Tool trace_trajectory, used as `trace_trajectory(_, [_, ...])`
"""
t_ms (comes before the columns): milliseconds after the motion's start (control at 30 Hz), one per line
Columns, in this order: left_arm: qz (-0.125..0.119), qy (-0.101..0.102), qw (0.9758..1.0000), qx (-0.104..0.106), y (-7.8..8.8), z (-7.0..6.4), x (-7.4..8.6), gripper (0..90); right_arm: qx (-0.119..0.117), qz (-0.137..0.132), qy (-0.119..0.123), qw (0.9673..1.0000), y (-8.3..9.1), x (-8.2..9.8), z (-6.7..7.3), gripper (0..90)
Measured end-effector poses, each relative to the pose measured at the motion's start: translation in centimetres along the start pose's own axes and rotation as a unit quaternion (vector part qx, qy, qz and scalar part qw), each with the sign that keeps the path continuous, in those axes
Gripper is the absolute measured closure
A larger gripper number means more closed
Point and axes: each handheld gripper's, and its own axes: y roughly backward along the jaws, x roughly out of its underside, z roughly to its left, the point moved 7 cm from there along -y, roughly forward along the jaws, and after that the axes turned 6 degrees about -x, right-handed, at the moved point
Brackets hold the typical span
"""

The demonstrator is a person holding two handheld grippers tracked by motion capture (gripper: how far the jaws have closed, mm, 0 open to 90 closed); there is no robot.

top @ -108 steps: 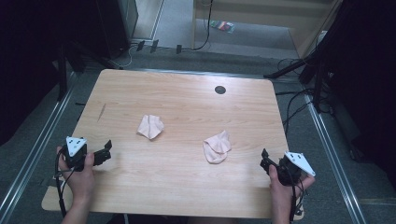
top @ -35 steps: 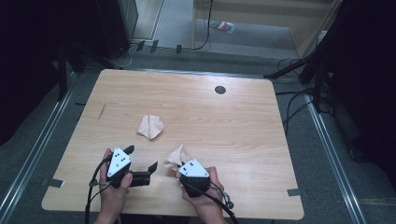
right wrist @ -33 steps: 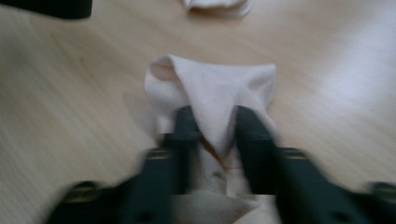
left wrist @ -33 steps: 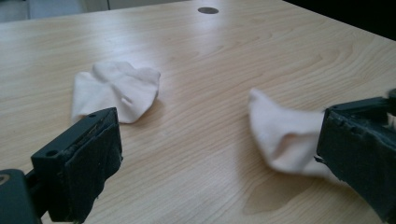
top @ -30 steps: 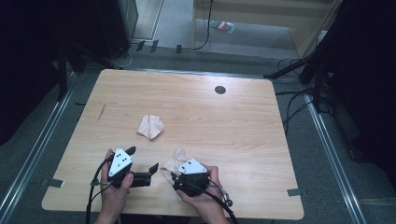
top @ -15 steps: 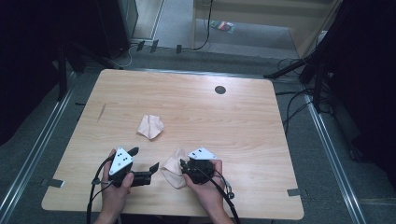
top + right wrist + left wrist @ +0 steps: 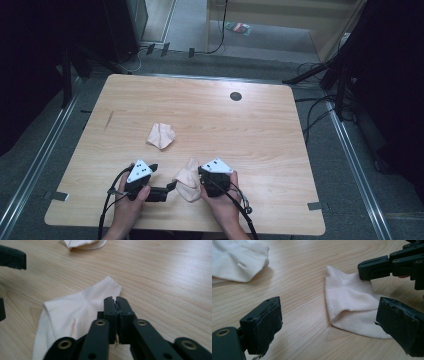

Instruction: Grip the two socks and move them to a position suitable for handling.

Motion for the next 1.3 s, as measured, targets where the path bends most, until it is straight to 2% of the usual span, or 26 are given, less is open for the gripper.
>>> trace_trajectory(67, [0.001, 0.001, 1.0000, 0.000, 0.0, 0.1, 0.0, 6.7, -0.004, -0.003, -0.008, 1.0000, -0.1, -0.1, -0.1, 70.0])
trace_trajectory(167, [0.001, 0.003, 1.0000, -0.001, -0.1, 0.2, 0.0, 6.7, -0.005, 0.016, -0.009, 0.9998, -0.6, 0.4, -0.2, 69.3])
trace_trajectory(267, [0.005, -0.001, 1.0000, 0.001, -0.1, 0.1, 0.1, 6.8, -0.002, 0.027, -0.002, 0.9996, -1.1, 0.7, -0.1, 72.8])
trace_trajectory(367, [0.009, -0.002, 1.0000, 0.003, -0.3, 0.0, 0.2, 6.8, 0.006, 0.030, 0.016, 0.9994, -1.1, 0.8, 0.1, 85.2])
trace_trajectory(467, [0.020, -0.003, 0.9997, 0.010, -0.5, -0.2, 0.5, 6.8, 0.002, 0.029, 0.022, 0.9993, -1.0, 0.8, 0.2, 87.9])
trace_trajectory(567, [0.036, -0.005, 0.9992, 0.016, -0.9, -0.5, 0.8, 6.8, -0.005, 0.014, 0.024, 0.9996, -0.4, 0.1, 0.4, 88.3])
trace_trajectory(700, [0.043, -0.018, 0.9989, 0.005, -1.3, -0.8, 0.9, 6.8, -0.016, -0.014, 0.035, 0.9991, 1.0, -1.4, 1.2, 88.6])
trace_trajectory(767, [0.044, -0.026, 0.9987, 0.002, -1.5, -1.1, 0.8, 6.8, -0.024, -0.026, 0.039, 0.9986, 1.8, -2.2, 1.7, 88.6])
trace_trajectory(900, [0.043, -0.030, 0.9985, 0.018, -1.7, -1.9, 0.5, 6.8, -0.044, -0.044, 0.053, 0.9966, 3.1, -3.6, 3.0, 88.7])
trace_trajectory(1000, [0.054, -0.045, 0.9975, 0.010, -2.2, -2.3, 0.4, 7.9, -0.059, -0.053, 0.058, 0.9952, 3.9, -4.2, 3.9, 88.7])
trace_trajectory(1033, [0.053, -0.041, 0.9977, -0.002, -2.4, -2.3, 0.4, 14.6, -0.063, -0.056, 0.059, 0.9947, 4.1, -4.4, 4.2, 88.7])
trace_trajectory(1100, [0.049, -0.036, 0.9980, -0.013, -2.6, -2.2, 0.4, 21.5, -0.074, -0.060, 0.062, 0.9935, 4.6, -4.7, 4.6, 88.7])
trace_trajectory(1133, [0.036, -0.038, 0.9984, -0.020, -2.5, -2.1, 0.1, 31.3, -0.079, -0.063, 0.061, 0.9930, 4.8, -4.9, 4.8, 88.7])
trace_trajectory(1200, [0.007, -0.043, 0.9987, -0.027, -1.8, -2.0, -0.5, 60.0, -0.082, -0.072, 0.063, 0.9920, 5.3, -5.3, 4.8, 88.7])
trace_trajectory(1233, [-0.011, -0.050, 0.9978, -0.042, -1.1, -1.8, -1.0, 70.2, -0.081, -0.076, 0.062, 0.9919, 5.5, -5.4, 4.7, 88.7])
trace_trajectory(1267, [-0.031, -0.063, 0.9952, -0.067, -0.3, -1.6, -1.5, 77.4, -0.079, -0.081, 0.061, 0.9917, 5.6, -5.5, 4.5, 88.7])
trace_trajectory(1300, [-0.031, -0.063, 0.9952, -0.067, -0.3, -1.6, -1.5, 84.7, -0.079, -0.081, 0.061, 0.9917, 5.6, -5.5, 4.5, 88.7])
